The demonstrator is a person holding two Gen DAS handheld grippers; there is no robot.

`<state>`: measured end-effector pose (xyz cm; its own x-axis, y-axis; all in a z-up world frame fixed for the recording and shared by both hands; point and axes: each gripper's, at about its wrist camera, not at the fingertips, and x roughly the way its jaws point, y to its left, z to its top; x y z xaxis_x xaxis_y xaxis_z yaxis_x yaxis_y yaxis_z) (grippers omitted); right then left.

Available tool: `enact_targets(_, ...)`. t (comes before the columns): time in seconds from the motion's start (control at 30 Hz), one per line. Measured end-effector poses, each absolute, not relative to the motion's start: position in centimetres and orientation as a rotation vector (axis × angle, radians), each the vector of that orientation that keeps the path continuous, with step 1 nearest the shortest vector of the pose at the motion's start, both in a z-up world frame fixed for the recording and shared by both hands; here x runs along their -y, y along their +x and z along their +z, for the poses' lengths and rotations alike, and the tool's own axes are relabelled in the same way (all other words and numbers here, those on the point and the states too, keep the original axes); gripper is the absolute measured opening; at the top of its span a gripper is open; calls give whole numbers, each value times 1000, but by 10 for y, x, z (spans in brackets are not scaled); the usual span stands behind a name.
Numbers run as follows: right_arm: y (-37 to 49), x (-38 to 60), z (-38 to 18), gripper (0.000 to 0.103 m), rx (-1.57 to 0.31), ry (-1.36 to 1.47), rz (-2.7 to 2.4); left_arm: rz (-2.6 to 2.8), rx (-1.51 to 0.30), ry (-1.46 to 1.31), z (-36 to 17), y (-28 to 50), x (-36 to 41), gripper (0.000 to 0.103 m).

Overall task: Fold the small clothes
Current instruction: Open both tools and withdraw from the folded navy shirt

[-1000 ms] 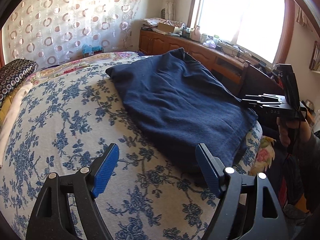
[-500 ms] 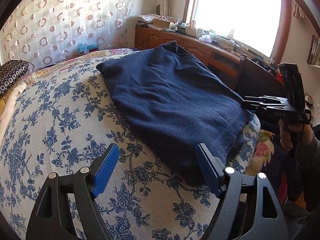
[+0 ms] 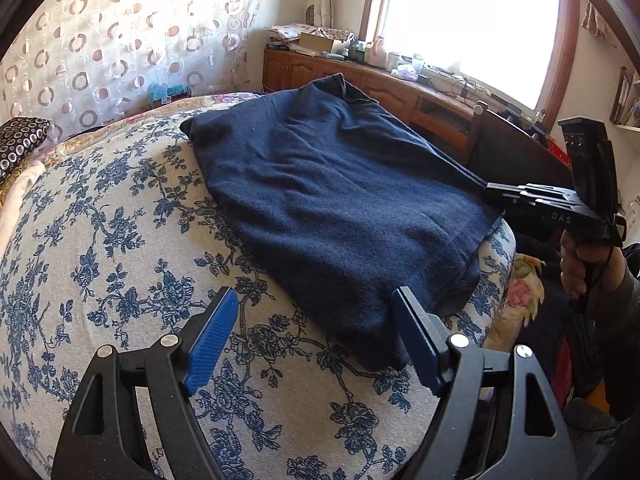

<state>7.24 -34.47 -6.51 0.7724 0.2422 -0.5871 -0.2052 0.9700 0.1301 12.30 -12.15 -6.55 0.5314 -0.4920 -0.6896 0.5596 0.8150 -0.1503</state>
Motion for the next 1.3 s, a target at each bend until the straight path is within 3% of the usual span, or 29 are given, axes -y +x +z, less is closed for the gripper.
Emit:
enact_targets(0.5,60,357,-76,7,-652,70,168,-672,-801,103,-68,117,130,80)
enact_targets(0.6,65,357,-77,7,-665,48,124,-691,-803,113,-69,114,133,71)
enact_targets(0.67,69,358,-78,15,-671,53,103,-706,-809,111,-71,113,134,66)
enact_targets(0.73,72,359,-78,40,-680,53,69,-713,-814,111,-71,113,136,59)
enact_targets(0.9,76,366,-83,53,-694,129,84,-718,-829,120,-75,111,139,49)
enact_targets(1.23,83,367,-85,55,-724,169,132,-717,-824,123,-77,108,139,49)
enact_targets(1.3,81,368,-85,49,-720,162,132,-713,-821,128,-77,108,140,49)
